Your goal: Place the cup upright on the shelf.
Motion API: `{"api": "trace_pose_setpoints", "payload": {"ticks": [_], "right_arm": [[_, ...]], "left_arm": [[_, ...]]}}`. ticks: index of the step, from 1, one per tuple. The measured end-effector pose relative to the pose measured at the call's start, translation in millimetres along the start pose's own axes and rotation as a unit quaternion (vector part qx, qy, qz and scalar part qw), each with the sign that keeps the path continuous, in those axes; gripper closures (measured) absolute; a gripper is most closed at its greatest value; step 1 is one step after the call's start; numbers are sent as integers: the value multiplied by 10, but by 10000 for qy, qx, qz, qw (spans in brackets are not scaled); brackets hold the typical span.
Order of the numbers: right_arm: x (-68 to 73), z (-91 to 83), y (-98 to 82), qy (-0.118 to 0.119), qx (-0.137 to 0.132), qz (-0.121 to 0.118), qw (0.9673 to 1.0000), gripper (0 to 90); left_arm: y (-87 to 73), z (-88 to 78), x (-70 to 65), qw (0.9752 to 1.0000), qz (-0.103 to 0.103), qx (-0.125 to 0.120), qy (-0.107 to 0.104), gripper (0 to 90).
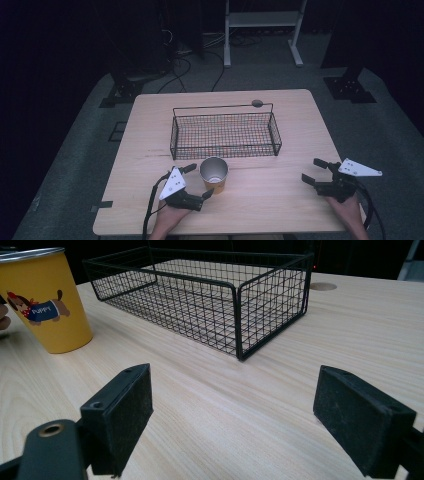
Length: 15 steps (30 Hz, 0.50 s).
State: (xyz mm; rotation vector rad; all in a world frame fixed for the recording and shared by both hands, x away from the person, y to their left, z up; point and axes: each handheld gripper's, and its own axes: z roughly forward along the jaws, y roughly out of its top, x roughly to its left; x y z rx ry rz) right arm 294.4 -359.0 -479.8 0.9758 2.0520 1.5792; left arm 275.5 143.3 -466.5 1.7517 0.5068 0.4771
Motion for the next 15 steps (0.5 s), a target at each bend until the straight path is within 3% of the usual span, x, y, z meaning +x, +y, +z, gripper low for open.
{"api": "trace_pose_setpoints", "payload": {"ticks": [15], "right_arm": [[0,0,0,3,1,-4,10000,148]], "left_arm": [[36,243,-24,9999,-91,25,-119,24]]}}
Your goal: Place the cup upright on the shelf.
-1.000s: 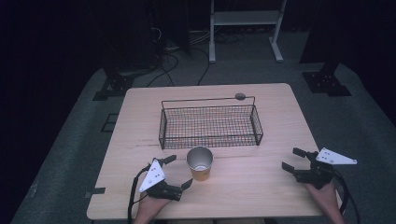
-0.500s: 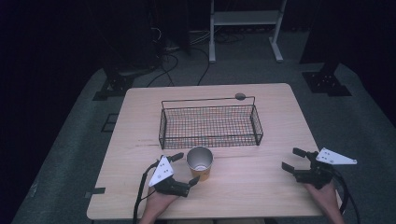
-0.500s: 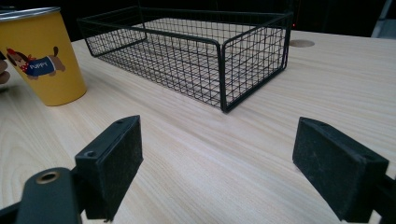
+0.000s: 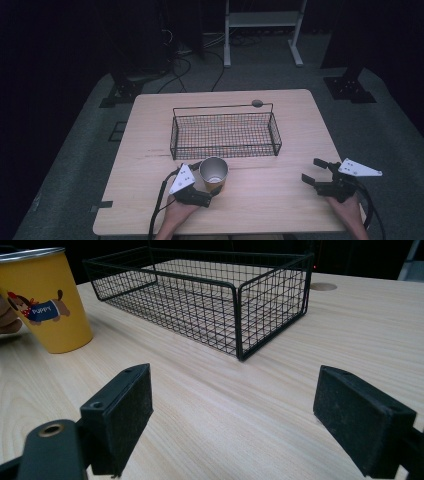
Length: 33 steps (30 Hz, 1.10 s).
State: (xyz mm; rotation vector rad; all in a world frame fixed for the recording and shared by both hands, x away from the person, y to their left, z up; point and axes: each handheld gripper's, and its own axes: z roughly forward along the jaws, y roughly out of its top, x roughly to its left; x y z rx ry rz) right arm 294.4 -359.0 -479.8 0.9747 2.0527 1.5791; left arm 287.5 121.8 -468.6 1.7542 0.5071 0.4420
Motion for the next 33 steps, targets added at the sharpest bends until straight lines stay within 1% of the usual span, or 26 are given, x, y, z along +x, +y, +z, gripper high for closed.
{"api": "trace_pose_setpoints", "payload": {"ticks": [3,8,9,12,22,23,25,29,33], "right_arm": [[0,0,0,1,-1,-9,10000,149],[0,0,0,5,-1,-14,10000,149],[0,0,0,5,1,-13,10000,149],[-1,0,0,11,-1,-12,10000,149],[-1,1,0,7,0,-4,10000,149],[-1,1,0,7,-1,-1,10000,149],[-4,0,0,10,-5,4,10000,149],[-7,1,1,14,-8,1,10000,149],[-6,1,1,14,-4,3,10000,149]], "left_arm": [[5,47,5,10000,-22,29,-18,25],[6,110,20,10000,-42,73,24,27],[6,111,22,10000,-40,61,14,42],[16,100,15,10000,53,-38,49,117],[43,106,27,10000,43,28,-15,133],[55,103,30,10000,42,24,-33,133],[79,91,31,10000,33,-82,-27,133],[164,95,58,9999,79,-104,-55,134],[257,99,96,9997,75,-215,-86,134]]}}
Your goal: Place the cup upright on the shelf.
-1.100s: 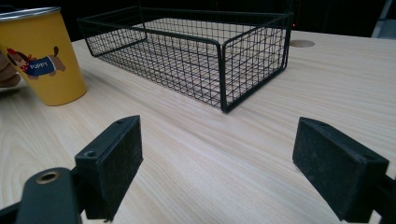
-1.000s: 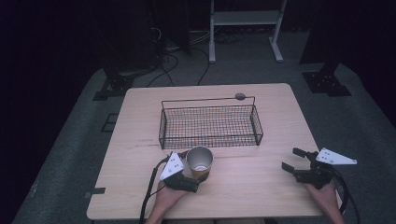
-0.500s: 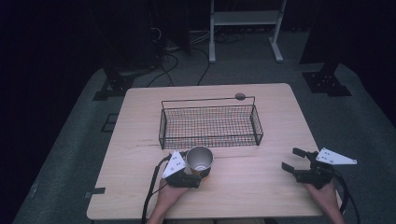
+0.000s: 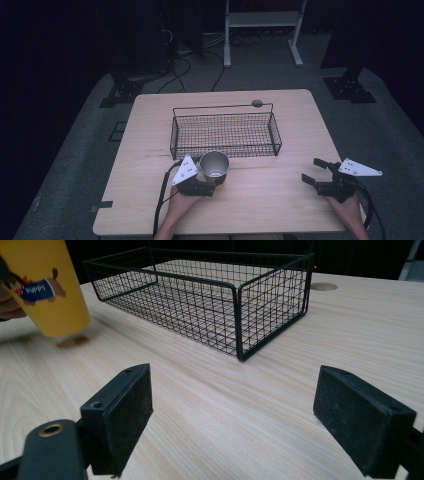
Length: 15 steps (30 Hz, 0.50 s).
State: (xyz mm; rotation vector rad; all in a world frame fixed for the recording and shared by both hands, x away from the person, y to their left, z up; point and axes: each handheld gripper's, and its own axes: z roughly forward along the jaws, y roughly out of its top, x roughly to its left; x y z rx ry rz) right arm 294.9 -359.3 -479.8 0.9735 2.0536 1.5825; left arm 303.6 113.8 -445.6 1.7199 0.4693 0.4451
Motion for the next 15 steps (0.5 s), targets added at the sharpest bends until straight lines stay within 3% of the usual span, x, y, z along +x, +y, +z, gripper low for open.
{"api": "trace_pose_setpoints", "payload": {"ticks": [15], "right_arm": [[-7,2,1,11,-5,10,10000,149]], "left_arm": [[233,27,127,9999,96,-105,10,134]]}}
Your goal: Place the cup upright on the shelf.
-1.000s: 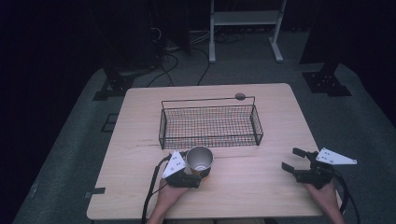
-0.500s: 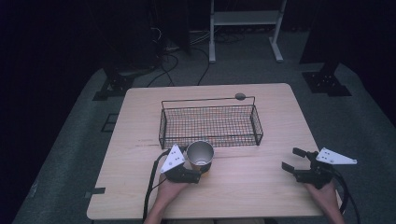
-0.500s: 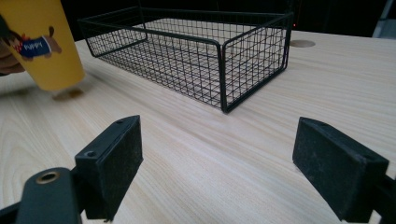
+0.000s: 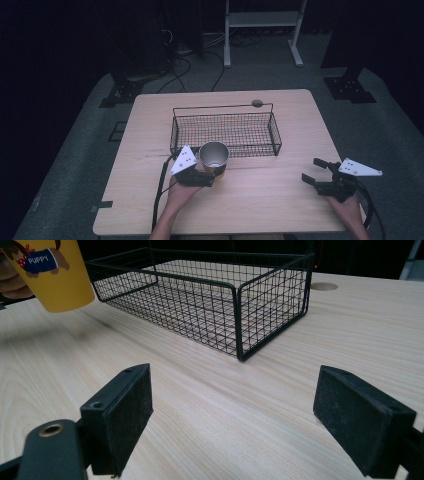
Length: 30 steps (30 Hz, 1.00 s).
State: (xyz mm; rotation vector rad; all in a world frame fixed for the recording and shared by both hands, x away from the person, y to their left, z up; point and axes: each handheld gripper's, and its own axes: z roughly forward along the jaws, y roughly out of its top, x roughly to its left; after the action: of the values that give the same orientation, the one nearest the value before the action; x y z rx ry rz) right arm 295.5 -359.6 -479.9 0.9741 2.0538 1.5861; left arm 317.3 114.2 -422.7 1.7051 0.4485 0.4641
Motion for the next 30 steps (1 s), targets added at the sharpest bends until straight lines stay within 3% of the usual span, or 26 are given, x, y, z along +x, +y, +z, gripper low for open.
{"api": "trace_pose_setpoints", "payload": {"ticks": [20,30], "right_arm": [[3,2,0,5,16,-7,10000,148],[-3,2,1,2,15,19,10000,149]], "left_arm": [[218,75,114,9999,108,-52,-25,134],[389,140,265,9999,158,-49,-18,134]]}}
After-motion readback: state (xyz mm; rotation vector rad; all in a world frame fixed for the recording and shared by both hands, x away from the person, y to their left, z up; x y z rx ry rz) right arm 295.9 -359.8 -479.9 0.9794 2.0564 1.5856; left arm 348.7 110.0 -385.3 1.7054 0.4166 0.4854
